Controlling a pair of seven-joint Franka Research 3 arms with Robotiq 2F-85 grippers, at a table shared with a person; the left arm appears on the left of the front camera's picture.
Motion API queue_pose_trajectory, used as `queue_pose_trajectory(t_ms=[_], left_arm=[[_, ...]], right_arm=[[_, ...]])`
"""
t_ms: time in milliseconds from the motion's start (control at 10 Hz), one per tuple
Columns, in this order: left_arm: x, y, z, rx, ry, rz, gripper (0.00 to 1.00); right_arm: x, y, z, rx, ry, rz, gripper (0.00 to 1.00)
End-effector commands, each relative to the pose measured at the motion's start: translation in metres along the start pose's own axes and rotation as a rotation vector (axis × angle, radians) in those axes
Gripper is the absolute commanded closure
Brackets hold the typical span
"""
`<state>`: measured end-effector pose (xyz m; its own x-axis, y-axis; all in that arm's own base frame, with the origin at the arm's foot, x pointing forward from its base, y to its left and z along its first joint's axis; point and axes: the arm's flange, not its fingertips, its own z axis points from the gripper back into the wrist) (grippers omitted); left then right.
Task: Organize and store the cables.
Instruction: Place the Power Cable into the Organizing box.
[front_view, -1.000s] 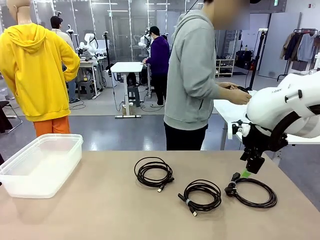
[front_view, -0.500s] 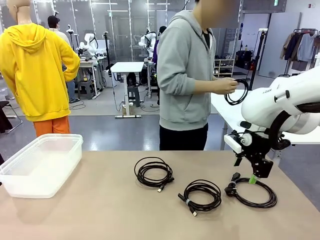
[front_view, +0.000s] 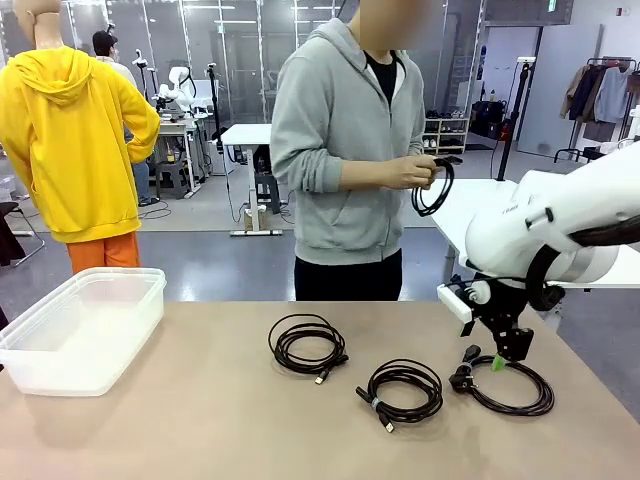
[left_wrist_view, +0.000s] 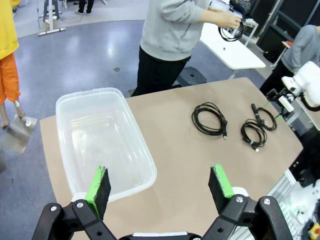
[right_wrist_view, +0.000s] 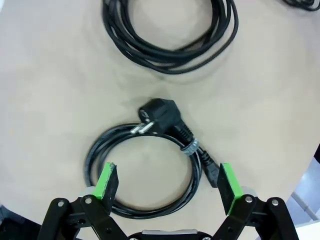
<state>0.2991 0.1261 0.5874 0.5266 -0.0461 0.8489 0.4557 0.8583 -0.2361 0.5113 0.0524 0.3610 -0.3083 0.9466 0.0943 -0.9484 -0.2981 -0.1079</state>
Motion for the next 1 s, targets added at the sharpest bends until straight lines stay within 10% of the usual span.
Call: queue_pose_trajectory(t_ms=[0,600,800,900], left_arm=[[0.000,0.000,0.000,-0.011,0.005,-0.012,0.00],[0.000,0.000,0.000,-0.011,0.005,-0.012,0.00],[0.000,0.000,0.000,-0.011,0.005,-0.012,0.00],[0.000,0.000,0.000,-0.011,0.005,-0.012,0.00]], right_arm=[[-0.006,-0.014,-0.022,-0.027,0.067,0.011,0.00],[-0.008,-0.019,-0.054,-0.014,0.078,0.055,0.00],[-0.007,-0.023,-0.059,-0.014,0.067,0.070,0.20],[-0.008,-0.025,-0.062,-0.009,0.079,0.069,0.48]])
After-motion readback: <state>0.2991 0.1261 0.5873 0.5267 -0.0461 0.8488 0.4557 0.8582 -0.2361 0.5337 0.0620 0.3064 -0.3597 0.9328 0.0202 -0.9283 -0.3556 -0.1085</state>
